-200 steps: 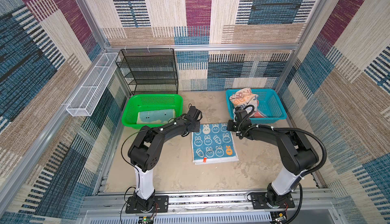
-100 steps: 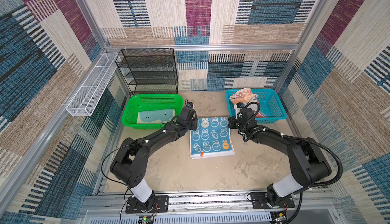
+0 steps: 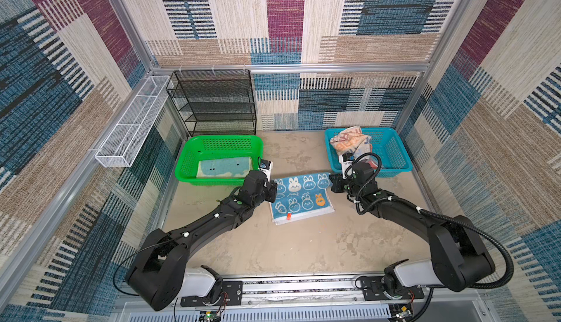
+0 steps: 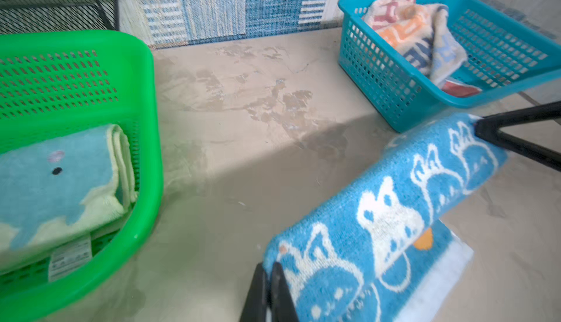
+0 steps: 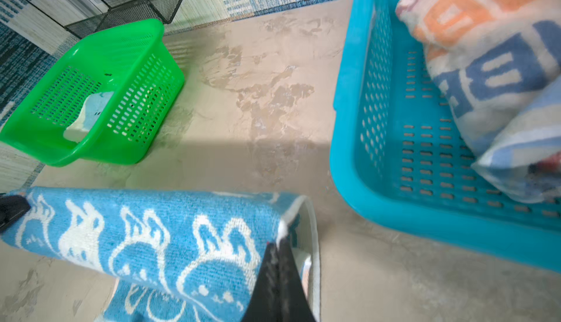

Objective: Fold and stack the towels
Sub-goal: 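Lift the held edge and fold it away from the robot with both grippers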

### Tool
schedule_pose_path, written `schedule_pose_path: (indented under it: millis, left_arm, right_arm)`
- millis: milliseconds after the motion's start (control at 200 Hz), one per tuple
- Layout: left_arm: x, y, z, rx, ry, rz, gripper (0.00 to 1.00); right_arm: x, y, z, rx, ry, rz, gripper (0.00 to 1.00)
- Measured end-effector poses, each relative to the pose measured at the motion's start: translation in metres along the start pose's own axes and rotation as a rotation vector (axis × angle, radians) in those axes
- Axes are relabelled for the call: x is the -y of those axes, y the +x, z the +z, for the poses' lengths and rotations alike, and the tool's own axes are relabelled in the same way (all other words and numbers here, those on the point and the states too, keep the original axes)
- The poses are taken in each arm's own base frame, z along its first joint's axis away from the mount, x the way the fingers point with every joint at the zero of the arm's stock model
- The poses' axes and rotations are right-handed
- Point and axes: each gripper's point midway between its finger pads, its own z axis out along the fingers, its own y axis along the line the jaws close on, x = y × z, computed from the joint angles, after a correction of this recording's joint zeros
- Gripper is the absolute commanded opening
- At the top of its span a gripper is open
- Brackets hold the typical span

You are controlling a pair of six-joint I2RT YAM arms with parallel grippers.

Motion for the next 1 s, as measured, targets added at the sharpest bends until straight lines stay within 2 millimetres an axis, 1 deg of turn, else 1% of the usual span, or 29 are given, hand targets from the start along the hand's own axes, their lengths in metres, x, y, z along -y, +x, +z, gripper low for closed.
schedule_pose_path:
  millis: [60, 190, 260, 351, 381, 406, 446, 466, 491, 511, 531, 561, 576, 616, 666, 691, 731, 811, 906, 1002]
  left_arm:
    - [0.007, 0.011, -0.003, -0.015, 0.032, -0.01, 0.0]
    - [0.019, 0.041, -0.008, -0.072, 0.089, -0.044, 0.0]
    - [0.021, 0.058, -0.009, -0.104, 0.096, -0.064, 0.0]
    - [0.024, 0.078, -0.009, -0.149, 0.11, -0.094, 0.0]
    - [0.025, 0.085, -0.008, -0.161, 0.111, -0.103, 0.06]
    - [0.025, 0.089, -0.008, -0.169, 0.11, -0.114, 0.13]
    - [0.025, 0.096, -0.006, -0.182, 0.111, -0.122, 0.18]
    - [0.025, 0.098, -0.006, -0.187, 0.11, -0.129, 0.22]
    - [0.025, 0.102, -0.006, -0.196, 0.109, -0.139, 0.29]
    - [0.024, 0.104, -0.006, -0.197, 0.106, -0.145, 0.33]
    - [0.024, 0.106, -0.006, -0.2, 0.105, -0.149, 0.4]
    - [0.024, 0.109, -0.006, -0.204, 0.105, -0.159, 0.61]
    - [0.024, 0.111, -0.006, -0.206, 0.106, -0.164, 0.68]
    - [0.024, 0.114, -0.008, -0.208, 0.107, -0.17, 0.78]
    - [0.025, 0.116, -0.011, -0.206, 0.117, -0.185, 0.91]
    - [0.027, 0.115, -0.014, -0.202, 0.129, -0.185, 1.0]
    - [0.028, 0.113, -0.018, -0.19, 0.139, -0.19, 0.99]
    - [0.028, 0.105, -0.025, -0.154, 0.149, -0.206, 0.99]
    - [0.029, 0.093, -0.033, -0.111, 0.16, -0.21, 0.99]
    - [0.026, 0.089, -0.036, -0.093, 0.143, -0.221, 0.99]
  right_arm:
    - [0.001, 0.013, -0.004, -0.025, -0.005, 0.005, 0.0]
    - [0.007, 0.045, -0.01, -0.087, -0.006, 0.038, 0.0]
    - [0.01, 0.062, -0.011, -0.124, -0.007, 0.059, 0.0]
    - [0.014, 0.08, -0.012, -0.163, -0.004, 0.087, 0.0]
    - [0.015, 0.084, -0.012, -0.173, -0.003, 0.092, 0.01]
    - [0.015, 0.088, -0.012, -0.183, -0.004, 0.099, 0.03]
    - [0.017, 0.094, -0.011, -0.197, 0.002, 0.111, 0.04]
    - [0.018, 0.095, -0.011, -0.203, 0.003, 0.113, 0.05]
    - [0.018, 0.098, -0.011, -0.209, 0.007, 0.117, 0.08]
    - [0.019, 0.099, -0.011, -0.212, 0.01, 0.119, 0.12]
    - [0.019, 0.1, -0.011, -0.214, 0.011, 0.122, 0.16]
    - [0.02, 0.101, -0.012, -0.219, 0.015, 0.127, 0.22]
    - [0.02, 0.101, -0.012, -0.219, 0.018, 0.129, 0.26]
    - [0.023, 0.101, -0.014, -0.219, 0.033, 0.129, 0.35]
    - [0.023, 0.098, -0.016, -0.211, 0.041, 0.127, 0.4]
    - [0.023, 0.095, -0.017, -0.203, 0.045, 0.125, 0.43]
    - [0.023, 0.09, -0.02, -0.191, 0.051, 0.123, 0.48]
    - [0.019, 0.073, -0.024, -0.156, 0.055, 0.116, 0.52]
    - [0.011, 0.055, -0.026, -0.119, 0.043, 0.103, 0.52]
    - [-0.003, 0.046, -0.026, -0.108, 0.013, 0.083, 0.52]
